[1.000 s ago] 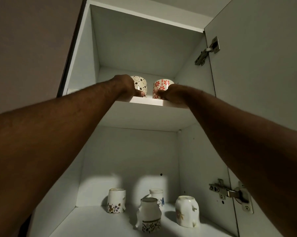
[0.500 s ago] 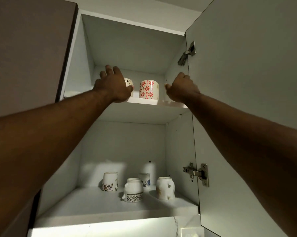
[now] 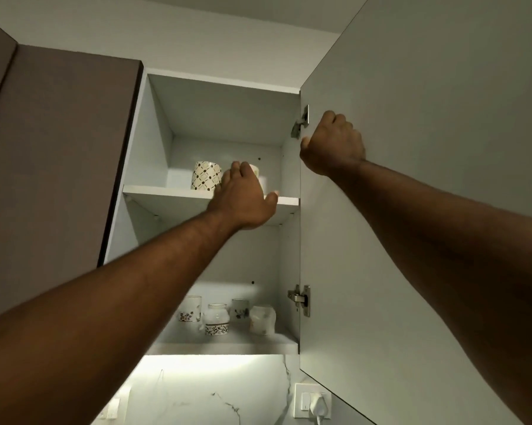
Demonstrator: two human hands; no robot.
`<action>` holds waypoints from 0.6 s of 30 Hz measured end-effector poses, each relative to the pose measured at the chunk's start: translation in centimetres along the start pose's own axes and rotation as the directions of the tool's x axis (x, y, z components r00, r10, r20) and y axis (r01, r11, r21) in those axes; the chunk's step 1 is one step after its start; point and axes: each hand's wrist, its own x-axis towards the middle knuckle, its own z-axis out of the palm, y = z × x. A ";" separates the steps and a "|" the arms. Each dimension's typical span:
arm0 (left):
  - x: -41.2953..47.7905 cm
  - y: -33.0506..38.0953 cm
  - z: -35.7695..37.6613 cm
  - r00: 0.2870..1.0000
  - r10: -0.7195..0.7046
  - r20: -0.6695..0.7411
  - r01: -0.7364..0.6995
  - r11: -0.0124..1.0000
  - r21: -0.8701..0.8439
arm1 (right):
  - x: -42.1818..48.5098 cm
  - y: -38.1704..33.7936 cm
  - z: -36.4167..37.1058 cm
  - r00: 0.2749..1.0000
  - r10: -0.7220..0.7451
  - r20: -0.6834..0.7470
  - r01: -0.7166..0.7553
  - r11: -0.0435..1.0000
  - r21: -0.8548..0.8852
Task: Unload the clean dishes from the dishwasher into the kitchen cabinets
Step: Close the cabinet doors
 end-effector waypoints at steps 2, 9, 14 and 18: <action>-1.1 2.5 -0.3 1.000 0.012 0.027 -0.011 0.999 -0.048 | -0.2 0.7 -1.9 1.000 -0.010 -0.008 0.010 1.000 -0.017; -5.2 10.4 -2.2 0.994 0.027 0.101 -0.004 0.974 -0.224 | -0.3 1.9 -8.5 1.000 -0.007 -0.020 0.006 0.998 -0.062; -8.8 14.2 -3.1 0.974 0.117 0.192 -0.054 0.951 -0.304 | 0.0 2.3 -13.2 1.000 0.000 -0.020 -0.002 0.995 -0.104; -11.1 17.2 -3.3 0.968 0.137 0.212 -0.035 0.904 -0.426 | -0.3 2.8 -16.0 1.000 0.014 -0.001 -0.015 0.992 -0.126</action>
